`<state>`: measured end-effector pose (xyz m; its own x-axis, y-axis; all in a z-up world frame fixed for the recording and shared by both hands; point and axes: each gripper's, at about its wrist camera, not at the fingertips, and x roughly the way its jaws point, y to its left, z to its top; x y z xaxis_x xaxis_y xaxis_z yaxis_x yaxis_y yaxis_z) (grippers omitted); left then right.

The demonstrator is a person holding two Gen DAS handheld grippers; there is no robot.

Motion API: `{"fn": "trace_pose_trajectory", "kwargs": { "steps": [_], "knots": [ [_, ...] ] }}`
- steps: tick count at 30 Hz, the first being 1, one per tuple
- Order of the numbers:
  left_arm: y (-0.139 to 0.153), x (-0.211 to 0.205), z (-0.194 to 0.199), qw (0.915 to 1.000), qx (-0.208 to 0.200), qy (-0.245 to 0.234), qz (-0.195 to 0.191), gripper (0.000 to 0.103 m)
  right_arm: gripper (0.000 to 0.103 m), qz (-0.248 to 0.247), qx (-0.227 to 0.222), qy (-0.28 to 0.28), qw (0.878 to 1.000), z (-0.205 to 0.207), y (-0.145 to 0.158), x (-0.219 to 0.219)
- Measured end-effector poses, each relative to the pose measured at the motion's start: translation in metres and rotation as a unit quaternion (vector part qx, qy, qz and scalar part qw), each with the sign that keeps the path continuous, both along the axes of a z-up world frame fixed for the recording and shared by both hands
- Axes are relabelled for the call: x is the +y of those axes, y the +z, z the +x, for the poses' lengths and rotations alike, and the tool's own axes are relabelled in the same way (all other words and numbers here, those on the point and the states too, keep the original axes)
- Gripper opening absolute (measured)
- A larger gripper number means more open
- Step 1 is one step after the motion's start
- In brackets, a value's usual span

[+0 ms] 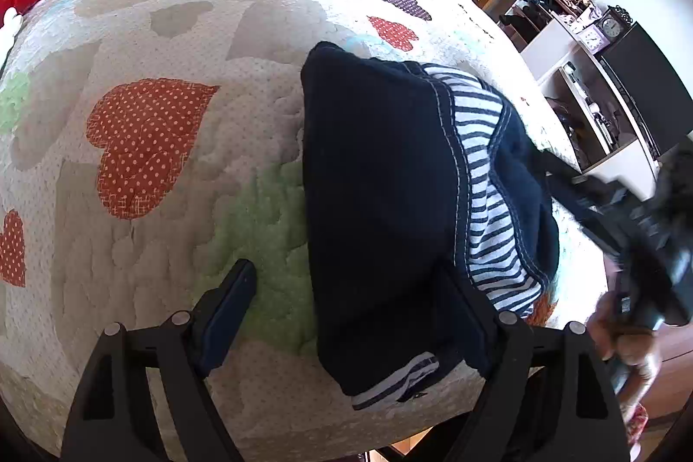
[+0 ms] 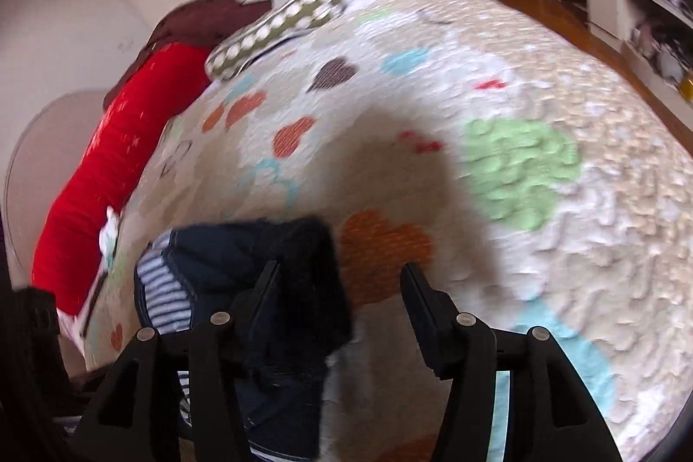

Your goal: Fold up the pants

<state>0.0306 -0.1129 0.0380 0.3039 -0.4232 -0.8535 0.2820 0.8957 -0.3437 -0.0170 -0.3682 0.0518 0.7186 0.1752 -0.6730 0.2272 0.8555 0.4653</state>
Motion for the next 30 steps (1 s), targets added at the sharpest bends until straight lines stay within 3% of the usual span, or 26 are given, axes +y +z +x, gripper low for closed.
{"fn": "trace_pose_trajectory", "kwargs": {
  "steps": [3, 6, 8, 12, 13, 16, 22, 27, 30],
  "knots": [
    [0.000, -0.001, 0.001, 1.0000, 0.000, 0.003, 0.000, 0.083, 0.052, 0.030, -0.058, 0.001, 0.998, -0.016, 0.025, -0.004],
    [-0.001, 0.000, 0.001, 1.0000, 0.003, 0.007, -0.002, 0.084, 0.050, 0.068, -0.096, 0.052, 0.992, -0.014, 0.039, 0.014],
    [-0.002, 0.001, 0.001, 0.9999, 0.006, 0.011, -0.004, 0.084, 0.050, 0.066, -0.082, 0.081, 0.991, -0.002, 0.033, 0.033],
    [-0.003, 0.001, 0.001, 0.9999, 0.008, 0.011, -0.006, 0.087, 0.050, 0.019, 0.021, 0.100, 0.995, 0.024, -0.014, 0.059],
    [-0.004, 0.001, 0.001, 0.9999, 0.007, 0.010, -0.006, 0.087, 0.050, -0.010, 0.003, 0.088, 0.996, 0.021, -0.016, 0.061],
    [-0.005, 0.000, 0.000, 0.9999, 0.003, 0.011, -0.005, 0.088, 0.051, -0.034, -0.005, 0.090, 0.995, 0.016, -0.013, 0.064],
    [-0.005, 0.002, -0.002, 0.9999, -0.002, 0.011, -0.007, 0.088, 0.060, 0.076, -0.019, 0.020, 0.997, -0.004, -0.027, 0.008],
    [-0.006, 0.002, -0.002, 0.9999, -0.001, 0.013, -0.008, 0.088, 0.057, 0.177, -0.037, -0.012, 0.983, -0.014, -0.046, -0.031],
    [-0.007, 0.001, -0.002, 0.9999, -0.002, 0.013, -0.008, 0.090, 0.057, 0.175, -0.035, -0.010, 0.984, -0.012, -0.048, -0.030]
  ]
}}
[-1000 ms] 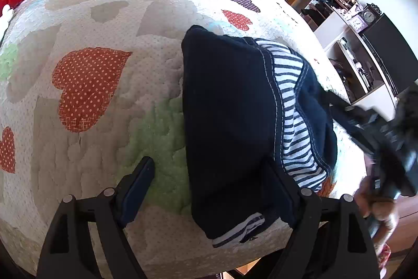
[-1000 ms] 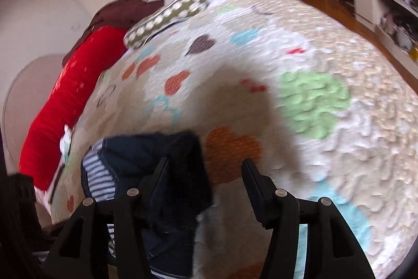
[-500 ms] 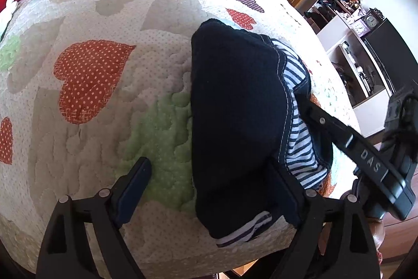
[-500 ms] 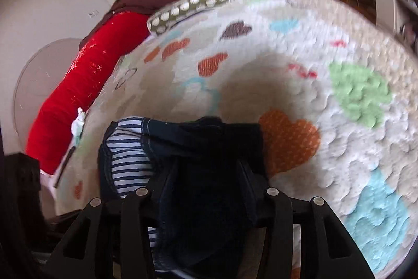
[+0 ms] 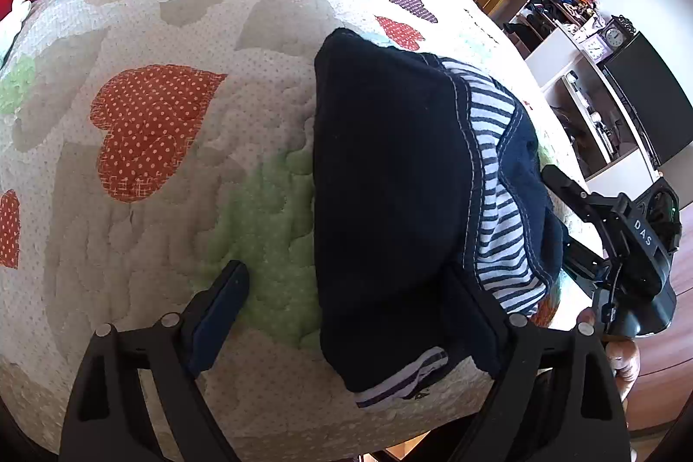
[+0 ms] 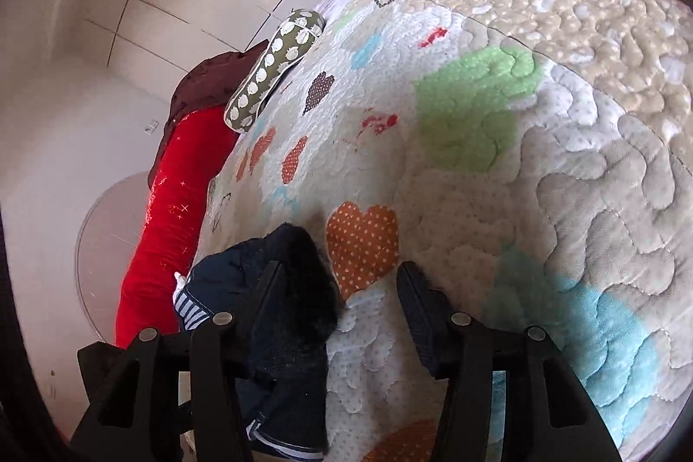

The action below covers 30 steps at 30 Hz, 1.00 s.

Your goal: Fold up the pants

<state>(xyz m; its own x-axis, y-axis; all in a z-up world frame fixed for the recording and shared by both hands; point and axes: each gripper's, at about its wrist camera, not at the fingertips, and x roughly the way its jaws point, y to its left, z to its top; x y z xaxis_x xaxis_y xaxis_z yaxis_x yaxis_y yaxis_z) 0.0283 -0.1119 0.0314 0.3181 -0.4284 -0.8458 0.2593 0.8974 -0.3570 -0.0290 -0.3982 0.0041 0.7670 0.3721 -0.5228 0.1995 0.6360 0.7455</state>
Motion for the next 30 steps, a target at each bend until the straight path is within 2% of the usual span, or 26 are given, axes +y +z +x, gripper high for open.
{"fn": "trace_pose_trajectory", "kwargs": {
  "steps": [5, 12, 30],
  "knots": [
    [-0.001, -0.001, 0.001, 1.0000, -0.001, -0.002, 0.001, 0.091, 0.057, -0.066, -0.003, 0.002, 0.998, 0.001, 0.005, 0.014],
    [-0.001, -0.004, 0.001, 1.0000, -0.004, -0.002, 0.003, 0.095, 0.057, -0.055, -0.012, 0.003, 0.998, -0.007, 0.000, 0.010],
    [-0.002, -0.007, 0.001, 0.9999, -0.011, -0.005, 0.010, 0.097, 0.057, -0.085, -0.025, 0.003, 0.996, -0.007, -0.001, 0.019]
  ]
}}
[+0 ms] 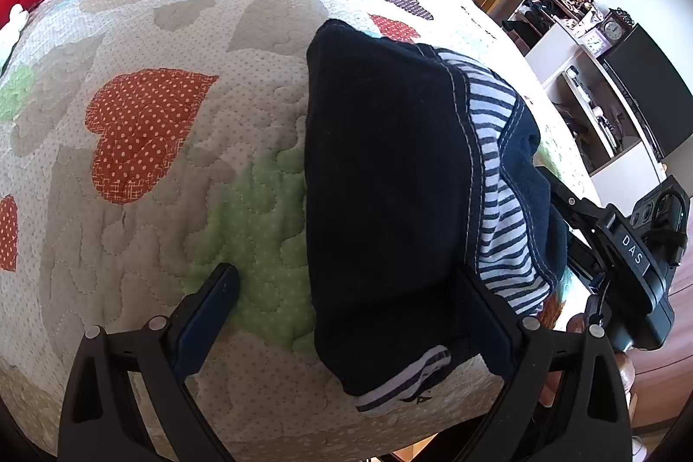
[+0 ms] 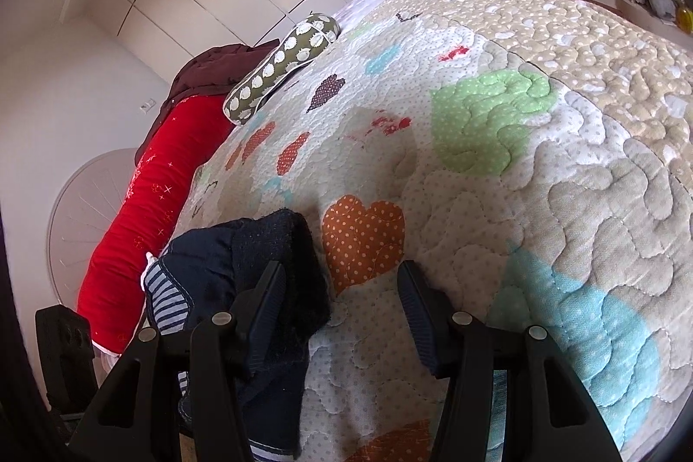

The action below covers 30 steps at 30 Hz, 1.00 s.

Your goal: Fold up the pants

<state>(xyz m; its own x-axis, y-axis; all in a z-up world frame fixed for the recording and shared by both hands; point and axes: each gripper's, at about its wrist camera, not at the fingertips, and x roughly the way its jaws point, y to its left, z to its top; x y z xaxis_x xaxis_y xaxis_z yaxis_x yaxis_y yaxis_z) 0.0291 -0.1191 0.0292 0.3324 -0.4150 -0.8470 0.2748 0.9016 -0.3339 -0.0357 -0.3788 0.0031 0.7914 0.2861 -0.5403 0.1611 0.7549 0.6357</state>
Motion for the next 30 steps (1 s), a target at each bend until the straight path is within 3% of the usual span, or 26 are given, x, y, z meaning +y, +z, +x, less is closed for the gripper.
{"fn": "trace_pose_trajectory", "kwargs": {
  "steps": [10, 20, 30],
  "knots": [
    [-0.002, 0.001, -0.005, 0.9998, -0.016, -0.008, -0.004, 0.102, 0.058, -0.030, -0.016, -0.004, 0.999, -0.002, -0.001, 0.009],
    [-0.008, -0.001, -0.012, 0.9978, -0.066, -0.007, 0.005, 0.103, 0.058, -0.060, -0.030, -0.013, 0.998, -0.004, 0.000, 0.019],
    [-0.009, -0.002, -0.012, 0.9971, -0.076, -0.004, 0.010, 0.103, 0.058, -0.067, -0.033, -0.016, 0.997, -0.003, 0.000, 0.021]
  ]
}}
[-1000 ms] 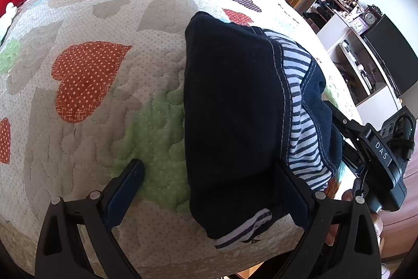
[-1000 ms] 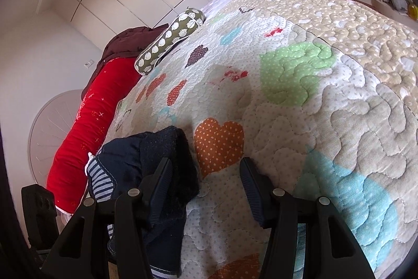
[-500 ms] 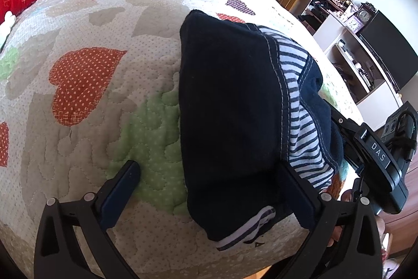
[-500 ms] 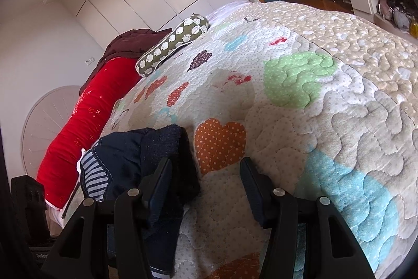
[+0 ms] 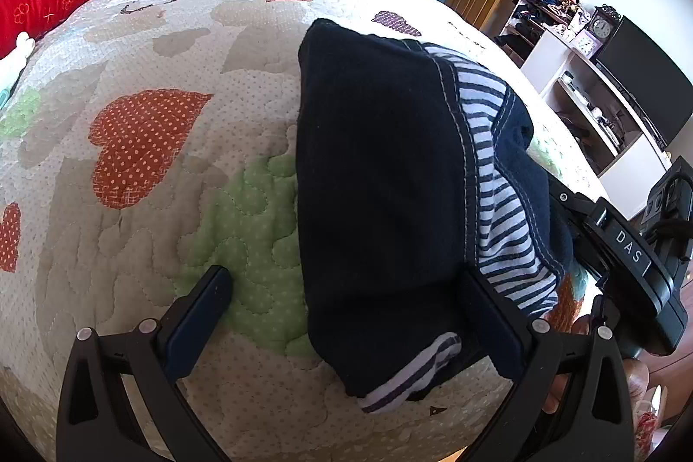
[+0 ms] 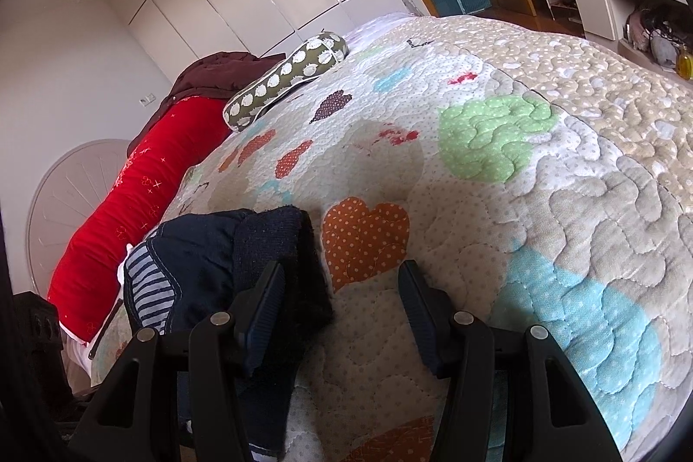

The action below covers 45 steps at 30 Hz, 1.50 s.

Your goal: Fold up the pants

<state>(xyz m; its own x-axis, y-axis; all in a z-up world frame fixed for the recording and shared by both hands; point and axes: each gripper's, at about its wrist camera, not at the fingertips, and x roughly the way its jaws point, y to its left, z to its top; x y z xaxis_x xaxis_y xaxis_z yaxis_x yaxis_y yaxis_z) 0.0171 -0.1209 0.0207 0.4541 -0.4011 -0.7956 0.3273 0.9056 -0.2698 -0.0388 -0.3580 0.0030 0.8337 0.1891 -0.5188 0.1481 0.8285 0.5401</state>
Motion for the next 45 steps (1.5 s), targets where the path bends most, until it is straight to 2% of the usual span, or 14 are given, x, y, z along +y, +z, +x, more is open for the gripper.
{"fn": "trace_pose_trajectory", "kwargs": {
  "steps": [18, 30, 34, 38, 42, 44, 45],
  "knots": [
    [0.000, -0.001, -0.004, 1.0000, 0.003, 0.002, -0.001, 0.103, 0.058, 0.000, 0.000, 0.001, 1.000, 0.000, 0.000, 0.000],
    [0.018, 0.026, -0.004, 0.9971, 0.057, 0.028, -0.042, 0.103, 0.058, 0.020, 0.021, 0.013, 1.000, -0.002, 0.000, -0.007],
    [0.032, 0.040, -0.010, 0.9976, 0.033, 0.040, -0.046, 0.103, 0.058, 0.021, 0.023, 0.018, 0.999, -0.007, 0.000, -0.008],
    [0.052, 0.052, -0.018, 0.9974, -0.018, 0.053, -0.045, 0.103, 0.058, 0.015, 0.028, 0.018, 0.999, -0.008, 0.001, -0.008],
    [0.081, 0.065, -0.031, 0.9913, -0.101, 0.075, -0.038, 0.103, 0.059, 0.000, 0.051, 0.010, 0.999, -0.010, 0.017, -0.006],
    [0.094, 0.073, -0.032, 0.9864, -0.134, 0.083, -0.047, 0.103, 0.061, -0.014, 0.034, 0.008, 0.999, -0.014, 0.030, -0.006],
    [0.097, 0.076, -0.028, 0.9855, -0.138, 0.083, -0.054, 0.103, 0.061, -0.023, 0.022, 0.010, 0.999, -0.016, 0.038, -0.005]
  ]
}}
